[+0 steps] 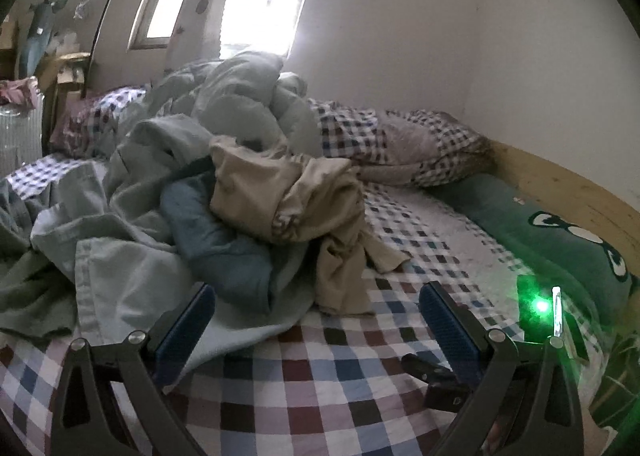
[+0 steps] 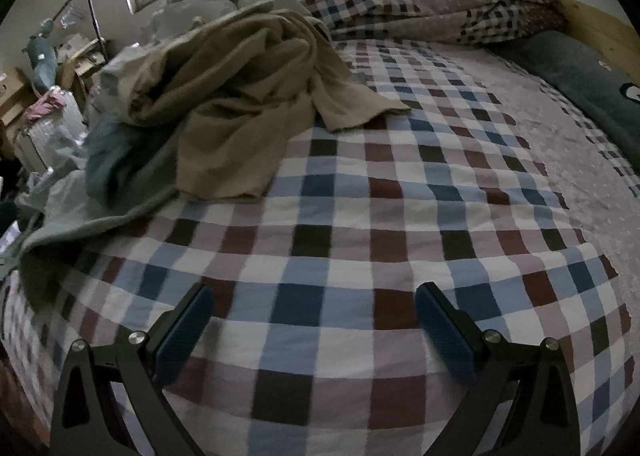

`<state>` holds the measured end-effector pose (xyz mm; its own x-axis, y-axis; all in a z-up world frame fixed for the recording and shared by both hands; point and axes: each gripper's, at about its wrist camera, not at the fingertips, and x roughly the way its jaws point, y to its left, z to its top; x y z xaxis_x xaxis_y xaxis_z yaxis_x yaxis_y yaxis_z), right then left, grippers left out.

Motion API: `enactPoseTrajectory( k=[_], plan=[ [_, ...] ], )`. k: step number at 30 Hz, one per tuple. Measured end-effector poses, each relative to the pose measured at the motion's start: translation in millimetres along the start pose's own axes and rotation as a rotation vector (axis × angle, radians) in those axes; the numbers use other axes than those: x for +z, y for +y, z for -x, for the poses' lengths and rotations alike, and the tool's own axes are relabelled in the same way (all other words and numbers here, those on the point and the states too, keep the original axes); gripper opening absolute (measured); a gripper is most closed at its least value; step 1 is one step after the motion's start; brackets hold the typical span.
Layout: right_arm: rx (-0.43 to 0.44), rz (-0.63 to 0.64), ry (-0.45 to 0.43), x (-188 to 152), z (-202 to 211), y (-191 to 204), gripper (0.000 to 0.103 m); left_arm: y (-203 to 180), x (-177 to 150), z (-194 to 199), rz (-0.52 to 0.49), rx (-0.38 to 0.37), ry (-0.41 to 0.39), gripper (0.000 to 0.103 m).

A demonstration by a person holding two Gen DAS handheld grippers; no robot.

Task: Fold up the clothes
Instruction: 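Move both tools forward toward the clothes pile on the bed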

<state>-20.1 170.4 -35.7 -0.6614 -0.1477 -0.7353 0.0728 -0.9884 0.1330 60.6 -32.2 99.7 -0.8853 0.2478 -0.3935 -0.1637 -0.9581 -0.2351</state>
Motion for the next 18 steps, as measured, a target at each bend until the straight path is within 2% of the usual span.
enactPoseTrajectory(
  k=[7, 18],
  plan=[
    [0.048, 0.028, -0.06, -0.6, 23.8, 22.4, 0.103, 11.6, -3.7, -6.4, 0.035, 0.03, 0.053, 0.103],
    [0.102, 0.076, -0.147, 15.5, 50.2, 46.7, 0.103, 29.3, -4.4, -10.6, 0.085, 0.059, 0.082, 0.103]
  ],
)
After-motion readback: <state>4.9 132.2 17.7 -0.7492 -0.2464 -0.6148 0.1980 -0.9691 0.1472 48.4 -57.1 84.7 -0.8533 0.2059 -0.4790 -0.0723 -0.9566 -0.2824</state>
